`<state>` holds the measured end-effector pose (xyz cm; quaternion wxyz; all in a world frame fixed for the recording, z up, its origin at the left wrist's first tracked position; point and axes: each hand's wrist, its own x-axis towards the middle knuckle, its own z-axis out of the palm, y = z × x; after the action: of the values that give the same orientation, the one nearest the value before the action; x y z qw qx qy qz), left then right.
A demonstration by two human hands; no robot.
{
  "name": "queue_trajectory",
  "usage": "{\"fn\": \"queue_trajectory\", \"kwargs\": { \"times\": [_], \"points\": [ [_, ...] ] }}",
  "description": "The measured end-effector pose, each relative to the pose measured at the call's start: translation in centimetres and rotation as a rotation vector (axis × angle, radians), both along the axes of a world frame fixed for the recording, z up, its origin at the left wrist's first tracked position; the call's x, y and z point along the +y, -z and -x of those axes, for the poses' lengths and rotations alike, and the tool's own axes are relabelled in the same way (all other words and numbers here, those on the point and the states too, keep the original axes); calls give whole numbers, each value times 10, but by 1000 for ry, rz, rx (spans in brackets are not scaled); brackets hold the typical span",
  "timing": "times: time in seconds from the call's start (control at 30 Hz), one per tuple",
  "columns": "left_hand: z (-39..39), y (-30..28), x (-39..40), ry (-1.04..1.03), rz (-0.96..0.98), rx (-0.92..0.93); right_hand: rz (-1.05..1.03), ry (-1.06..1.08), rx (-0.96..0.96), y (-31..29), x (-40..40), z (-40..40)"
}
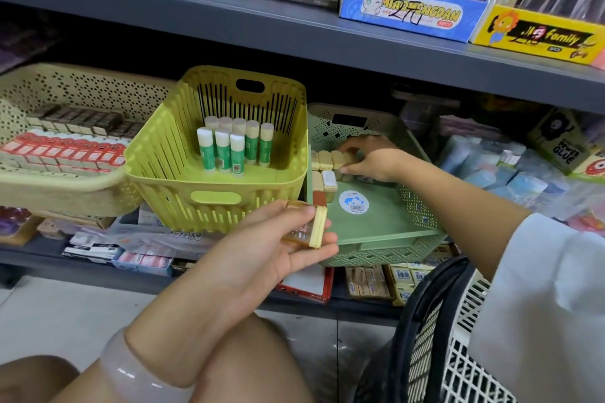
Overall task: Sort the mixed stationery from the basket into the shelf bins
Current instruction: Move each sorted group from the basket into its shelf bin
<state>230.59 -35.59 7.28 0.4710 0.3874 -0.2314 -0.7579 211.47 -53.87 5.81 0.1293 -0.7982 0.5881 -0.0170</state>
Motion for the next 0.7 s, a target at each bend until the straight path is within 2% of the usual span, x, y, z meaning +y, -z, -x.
{"fn": "queue_trajectory", "kwargs": {
  "times": [0.13, 0.27, 0.37, 0.47, 0.5, 0.53, 0.63, 0.7],
  "points": [
    [-2, 2, 2, 19, 83, -57, 0, 22, -38, 3, -1, 2],
    [-3, 0, 4, 59, 176, -257, -10, 24, -15, 3, 3, 2],
    [-3, -1, 5, 32, 173, -233, 87, 28, -15, -7, 15, -2],
    [-1, 0, 4, 10, 168, -147, 232, 14, -246, -26, 43, -9],
    [-1, 1, 4, 7, 168, -139, 221, 7, -348, -31, 55, -12],
    [-1, 2, 4, 5, 166, -133, 153, -7, -476, -36, 69, -14],
    [0, 2, 5, -1, 175, -94, -246, -78, -883, -46, 112, -18],
    [1, 1, 6, -11, 189, -59, -401, -114, -994, -48, 132, -19]
  ]
}}
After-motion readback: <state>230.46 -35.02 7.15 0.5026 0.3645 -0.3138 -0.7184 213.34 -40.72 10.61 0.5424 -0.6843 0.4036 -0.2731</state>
